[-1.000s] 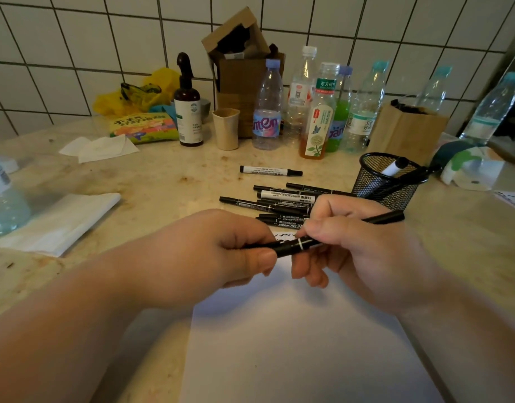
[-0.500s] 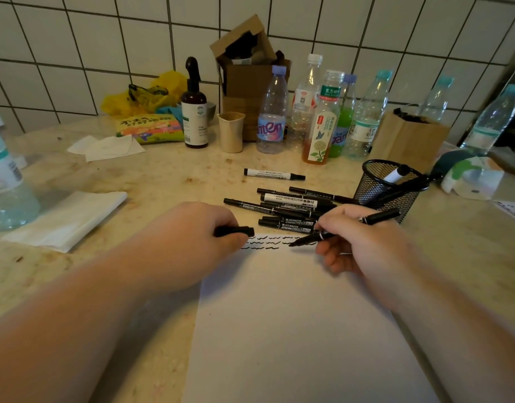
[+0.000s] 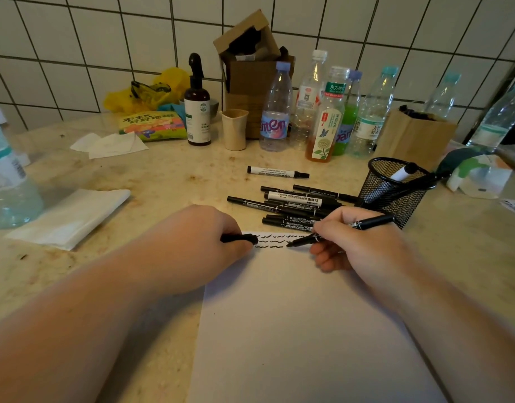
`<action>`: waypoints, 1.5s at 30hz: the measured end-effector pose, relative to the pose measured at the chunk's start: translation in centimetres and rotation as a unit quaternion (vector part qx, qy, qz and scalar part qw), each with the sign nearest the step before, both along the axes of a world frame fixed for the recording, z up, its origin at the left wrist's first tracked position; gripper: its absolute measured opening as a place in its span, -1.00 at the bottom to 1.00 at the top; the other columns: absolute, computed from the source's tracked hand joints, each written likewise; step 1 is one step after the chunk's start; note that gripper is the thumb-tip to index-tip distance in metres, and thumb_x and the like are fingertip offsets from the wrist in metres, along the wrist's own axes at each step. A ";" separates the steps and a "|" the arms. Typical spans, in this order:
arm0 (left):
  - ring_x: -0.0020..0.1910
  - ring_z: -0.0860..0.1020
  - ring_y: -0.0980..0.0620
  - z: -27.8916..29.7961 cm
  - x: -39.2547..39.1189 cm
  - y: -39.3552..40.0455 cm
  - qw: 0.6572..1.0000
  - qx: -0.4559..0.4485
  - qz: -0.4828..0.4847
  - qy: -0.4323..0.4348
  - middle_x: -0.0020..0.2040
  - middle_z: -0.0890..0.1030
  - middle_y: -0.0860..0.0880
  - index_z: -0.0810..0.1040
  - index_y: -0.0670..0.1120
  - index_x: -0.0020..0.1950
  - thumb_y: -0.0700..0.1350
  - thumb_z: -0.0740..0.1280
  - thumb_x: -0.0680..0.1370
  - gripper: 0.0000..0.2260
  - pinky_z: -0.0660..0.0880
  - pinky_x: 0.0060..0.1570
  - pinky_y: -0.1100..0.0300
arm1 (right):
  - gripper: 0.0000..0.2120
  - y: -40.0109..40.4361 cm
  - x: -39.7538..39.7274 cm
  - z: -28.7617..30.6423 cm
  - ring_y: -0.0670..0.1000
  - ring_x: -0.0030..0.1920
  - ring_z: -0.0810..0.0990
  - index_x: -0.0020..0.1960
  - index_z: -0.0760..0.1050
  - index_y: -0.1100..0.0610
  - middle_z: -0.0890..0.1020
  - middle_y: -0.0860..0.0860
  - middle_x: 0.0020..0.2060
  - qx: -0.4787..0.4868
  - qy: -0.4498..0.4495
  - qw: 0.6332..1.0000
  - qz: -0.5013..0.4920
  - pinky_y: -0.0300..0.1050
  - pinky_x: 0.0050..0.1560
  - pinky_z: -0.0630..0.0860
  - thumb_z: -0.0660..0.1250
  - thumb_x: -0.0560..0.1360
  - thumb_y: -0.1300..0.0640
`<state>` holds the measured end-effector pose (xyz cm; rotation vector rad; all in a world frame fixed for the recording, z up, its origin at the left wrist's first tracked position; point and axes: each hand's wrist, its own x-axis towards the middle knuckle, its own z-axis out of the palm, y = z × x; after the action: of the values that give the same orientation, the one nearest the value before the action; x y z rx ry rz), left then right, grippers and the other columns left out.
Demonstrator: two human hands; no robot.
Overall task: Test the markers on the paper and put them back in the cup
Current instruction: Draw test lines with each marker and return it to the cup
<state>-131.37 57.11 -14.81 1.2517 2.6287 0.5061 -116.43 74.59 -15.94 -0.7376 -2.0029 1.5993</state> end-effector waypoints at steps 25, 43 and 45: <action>-0.31 0.53 0.16 0.2 0.3 -0.1 0.998 0.055 -0.033 -0.015 -0.26 0.61 0.07 0.58 0.17 0.01 0.16 0.23 0.59 -0.83 0.42 -0.34 0.27 | -0.87 0.5 0.8 0.6 -0.02 -0.45 0.51 -0.24 0.66 0.12 0.59 0.06 -0.45 -0.012 0.086 0.996 0.001 -0.21 -0.46 0.45 0.45 0.47 0.12; -0.24 0.52 0.29 0.3 0.7 0.1 0.990 0.108 -0.076 -0.044 -0.25 0.62 0.19 0.56 0.22 0.03 0.12 0.24 0.59 -0.89 0.37 -0.34 0.42 | -0.79 -0.2 1.1 1.2 0.09 -0.34 0.65 -0.10 0.61 0.24 0.69 0.25 -0.29 -0.125 0.115 0.977 0.128 -0.14 -0.33 0.61 0.40 0.33 0.14; -0.20 0.52 0.29 0.4 0.9 0.1 0.990 0.110 -0.081 -0.045 -0.21 0.62 0.24 0.57 0.20 -0.01 0.13 0.25 0.58 -0.88 0.39 -0.31 0.41 | -0.82 -0.3 1.0 1.2 0.07 -0.33 0.65 -0.13 0.67 0.21 0.70 0.23 -0.28 -0.115 0.111 0.977 0.139 -0.16 -0.33 0.60 0.44 0.33 0.13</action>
<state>-130.49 57.25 -14.44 1.4548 2.4231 0.8205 -115.42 74.31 -14.69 -0.3454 -1.8400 2.0031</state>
